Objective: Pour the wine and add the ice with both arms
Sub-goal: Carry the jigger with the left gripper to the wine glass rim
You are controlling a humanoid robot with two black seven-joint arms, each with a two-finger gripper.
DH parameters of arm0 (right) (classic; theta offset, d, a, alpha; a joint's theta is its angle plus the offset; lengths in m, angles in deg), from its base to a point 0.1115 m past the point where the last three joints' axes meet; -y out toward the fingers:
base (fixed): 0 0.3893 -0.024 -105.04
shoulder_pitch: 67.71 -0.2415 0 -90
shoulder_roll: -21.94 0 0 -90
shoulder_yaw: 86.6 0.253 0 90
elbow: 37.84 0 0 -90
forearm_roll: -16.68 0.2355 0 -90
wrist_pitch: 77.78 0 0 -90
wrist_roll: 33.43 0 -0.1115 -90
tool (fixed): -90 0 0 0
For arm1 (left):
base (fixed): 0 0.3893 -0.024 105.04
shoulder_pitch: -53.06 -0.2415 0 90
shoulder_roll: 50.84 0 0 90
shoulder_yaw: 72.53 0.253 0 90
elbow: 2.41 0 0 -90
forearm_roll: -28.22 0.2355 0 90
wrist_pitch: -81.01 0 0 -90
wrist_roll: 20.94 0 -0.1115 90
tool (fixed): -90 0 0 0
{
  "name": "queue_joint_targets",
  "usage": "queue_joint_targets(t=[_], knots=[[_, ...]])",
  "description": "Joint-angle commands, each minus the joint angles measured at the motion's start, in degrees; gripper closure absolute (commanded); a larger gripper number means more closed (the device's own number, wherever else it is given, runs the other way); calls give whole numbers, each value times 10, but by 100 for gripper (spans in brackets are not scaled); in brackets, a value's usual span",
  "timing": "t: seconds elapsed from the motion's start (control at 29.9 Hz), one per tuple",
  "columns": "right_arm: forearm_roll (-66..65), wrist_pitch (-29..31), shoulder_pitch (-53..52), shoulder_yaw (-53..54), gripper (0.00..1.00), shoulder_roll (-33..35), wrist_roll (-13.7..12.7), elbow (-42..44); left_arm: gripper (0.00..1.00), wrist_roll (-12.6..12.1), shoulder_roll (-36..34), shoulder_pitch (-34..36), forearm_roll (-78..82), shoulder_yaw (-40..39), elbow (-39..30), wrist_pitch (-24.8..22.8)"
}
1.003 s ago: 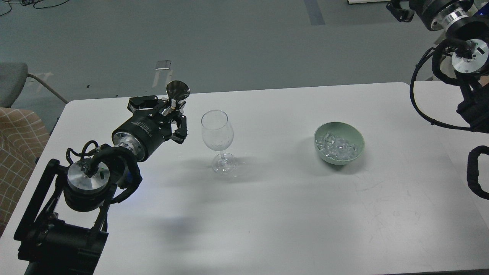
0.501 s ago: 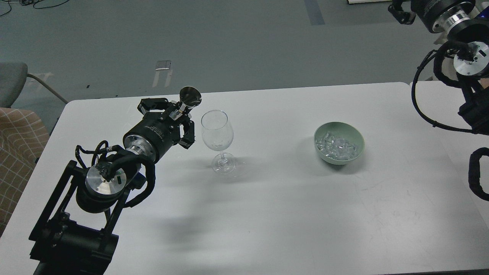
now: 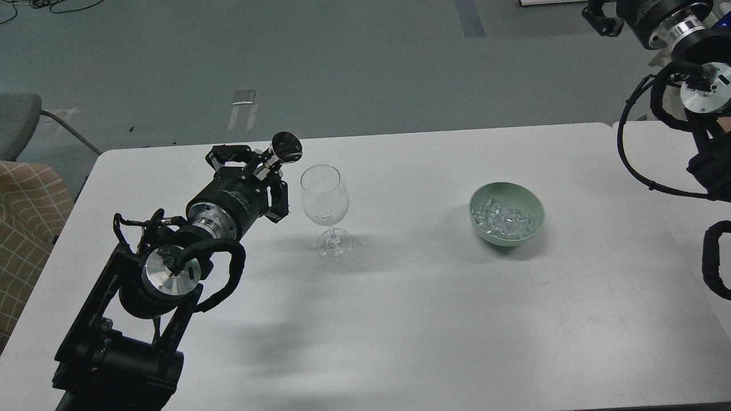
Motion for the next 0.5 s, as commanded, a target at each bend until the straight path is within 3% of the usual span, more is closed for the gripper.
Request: queue_joint_targets(t=[0.0, 0.47], knots=[[0, 0, 0, 0, 0, 0, 0, 0, 100, -1, 0, 0, 5, 0, 0, 0], [0, 2, 0, 0, 0, 6, 0, 0, 100, -1, 24, 3, 58, 41, 2, 0]])
